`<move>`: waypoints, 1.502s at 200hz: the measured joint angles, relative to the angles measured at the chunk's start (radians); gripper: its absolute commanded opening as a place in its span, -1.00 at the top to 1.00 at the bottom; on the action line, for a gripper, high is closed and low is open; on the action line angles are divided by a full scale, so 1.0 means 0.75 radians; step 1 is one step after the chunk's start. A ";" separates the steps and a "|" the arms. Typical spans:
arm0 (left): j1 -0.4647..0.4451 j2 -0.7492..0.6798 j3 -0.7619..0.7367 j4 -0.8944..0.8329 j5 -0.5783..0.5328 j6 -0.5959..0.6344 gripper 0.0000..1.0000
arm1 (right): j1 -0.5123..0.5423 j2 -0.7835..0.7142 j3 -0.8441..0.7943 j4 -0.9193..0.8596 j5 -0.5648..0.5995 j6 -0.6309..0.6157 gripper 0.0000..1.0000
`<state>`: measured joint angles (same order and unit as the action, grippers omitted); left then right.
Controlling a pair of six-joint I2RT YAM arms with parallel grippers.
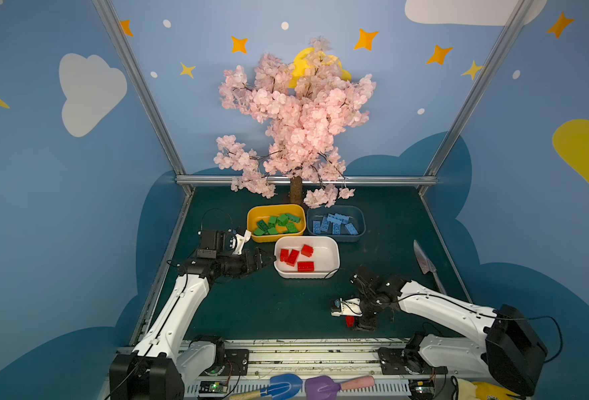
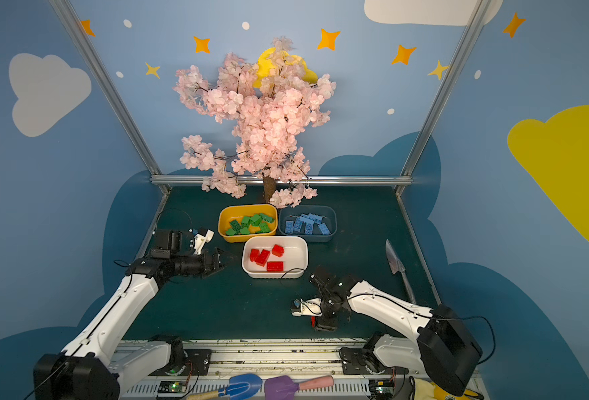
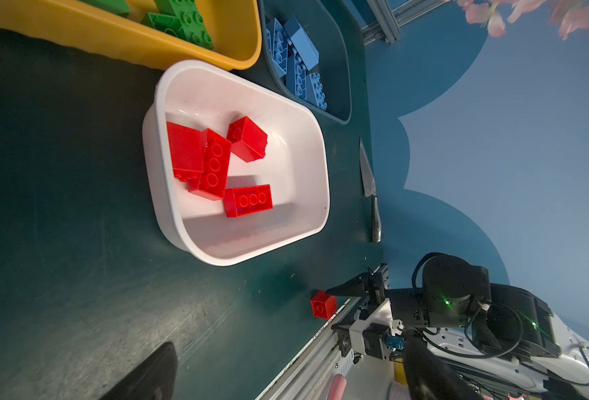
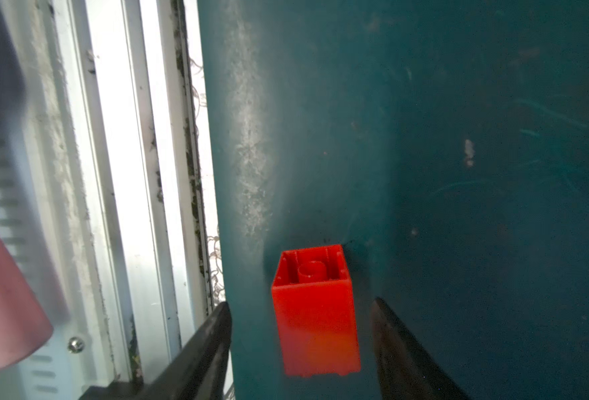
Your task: Sort the legos into containers by color
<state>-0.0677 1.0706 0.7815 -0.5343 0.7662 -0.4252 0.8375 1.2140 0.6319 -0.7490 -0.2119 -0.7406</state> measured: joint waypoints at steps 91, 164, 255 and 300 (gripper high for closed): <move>0.000 -0.003 -0.001 -0.005 0.000 0.010 -0.99 | 0.014 0.087 0.237 -0.058 0.193 0.150 0.57; 0.000 -0.036 0.000 -0.013 0.000 0.009 -0.99 | -0.091 0.368 0.740 0.015 0.222 0.129 0.58; 0.001 -0.031 0.009 -0.021 -0.009 0.017 -0.99 | -0.130 0.984 1.267 0.056 0.078 0.109 -0.17; 0.034 -0.011 0.074 -0.076 -0.142 0.066 -0.99 | -0.285 0.772 1.054 0.143 -0.020 0.251 -0.61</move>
<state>-0.0422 1.0626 0.8368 -0.5911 0.6598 -0.3759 0.6235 1.7931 1.4227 -0.6418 -0.2268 -0.5526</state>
